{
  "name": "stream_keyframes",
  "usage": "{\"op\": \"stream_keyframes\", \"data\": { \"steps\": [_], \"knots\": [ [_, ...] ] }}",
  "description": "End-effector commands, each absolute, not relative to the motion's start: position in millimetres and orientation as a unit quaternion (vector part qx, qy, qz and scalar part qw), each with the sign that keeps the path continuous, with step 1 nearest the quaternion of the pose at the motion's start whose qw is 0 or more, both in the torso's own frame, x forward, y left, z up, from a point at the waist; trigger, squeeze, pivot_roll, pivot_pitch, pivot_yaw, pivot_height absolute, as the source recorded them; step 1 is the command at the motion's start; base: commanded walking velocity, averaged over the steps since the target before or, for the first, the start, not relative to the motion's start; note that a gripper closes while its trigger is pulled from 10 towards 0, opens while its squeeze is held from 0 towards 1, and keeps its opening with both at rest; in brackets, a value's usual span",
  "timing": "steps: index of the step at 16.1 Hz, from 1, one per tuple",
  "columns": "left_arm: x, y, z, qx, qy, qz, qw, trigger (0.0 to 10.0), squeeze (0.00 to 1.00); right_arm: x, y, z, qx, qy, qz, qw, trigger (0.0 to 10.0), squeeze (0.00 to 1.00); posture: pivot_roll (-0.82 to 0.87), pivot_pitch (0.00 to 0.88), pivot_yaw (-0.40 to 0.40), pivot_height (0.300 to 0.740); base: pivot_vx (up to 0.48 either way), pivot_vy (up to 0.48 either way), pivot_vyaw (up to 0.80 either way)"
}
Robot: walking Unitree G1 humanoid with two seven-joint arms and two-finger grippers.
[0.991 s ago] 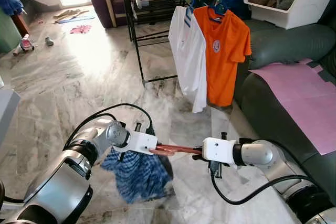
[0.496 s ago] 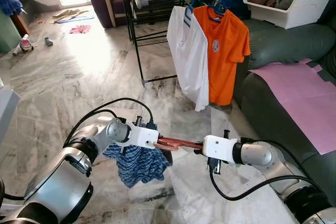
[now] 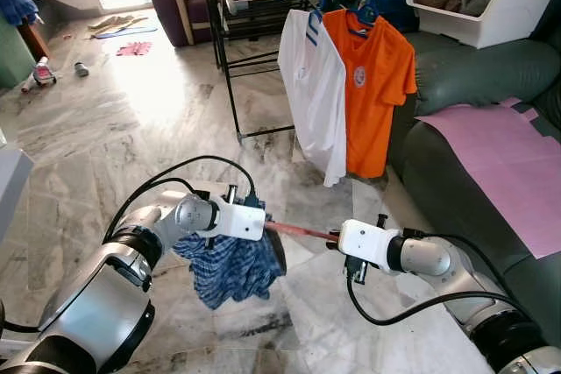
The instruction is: Hang hanger
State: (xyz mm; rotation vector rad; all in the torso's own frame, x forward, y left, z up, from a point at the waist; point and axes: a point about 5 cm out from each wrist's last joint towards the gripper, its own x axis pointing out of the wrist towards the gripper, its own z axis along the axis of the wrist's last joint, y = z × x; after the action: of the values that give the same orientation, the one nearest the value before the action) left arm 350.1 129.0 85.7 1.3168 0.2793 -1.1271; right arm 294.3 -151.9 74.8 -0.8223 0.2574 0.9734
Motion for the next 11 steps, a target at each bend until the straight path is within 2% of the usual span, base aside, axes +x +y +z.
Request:
{"op": "stream_keyframes", "data": {
  "steps": [1,2,3,6,10,11],
  "knots": [
    [352,113,94,0.573,0.078,-0.507,0.639,10.0,1.00,303,-155,83,-0.365,0.105,0.412,0.828,0.0,0.00,-0.09,0.006,0.061,0.740,0.000,0.000,0.00],
    [352,112,95,0.573,0.072,-0.503,0.643,10.0,1.00,303,-154,84,-0.358,0.096,0.405,0.836,0.0,0.00,-0.09,0.004,0.061,0.740,0.000,0.000,0.00],
    [354,107,99,0.576,0.044,-0.491,0.652,10.0,1.00,305,-149,88,-0.336,0.071,0.385,0.857,0.0,0.00,-0.09,0.002,0.062,0.740,0.000,0.000,0.00],
    [356,100,107,0.573,-0.007,-0.473,0.669,10.0,1.00,308,-142,97,-0.311,0.027,0.350,0.883,0.0,0.00,-0.09,0.002,0.062,0.740,0.000,0.000,0.00],
    [359,100,112,0.591,-0.034,-0.448,0.670,10.0,1.00,307,-139,104,-0.293,-0.007,0.321,0.901,0.0,0.00,-0.09,0.001,0.061,0.740,0.000,0.000,0.00],
    [362,102,115,0.589,-0.040,-0.428,0.684,10.0,1.00,307,-139,107,-0.282,-0.020,0.312,0.907,0.0,0.00,-0.09,0.001,0.058,0.740,0.000,0.000,0.00]
  ]
}}
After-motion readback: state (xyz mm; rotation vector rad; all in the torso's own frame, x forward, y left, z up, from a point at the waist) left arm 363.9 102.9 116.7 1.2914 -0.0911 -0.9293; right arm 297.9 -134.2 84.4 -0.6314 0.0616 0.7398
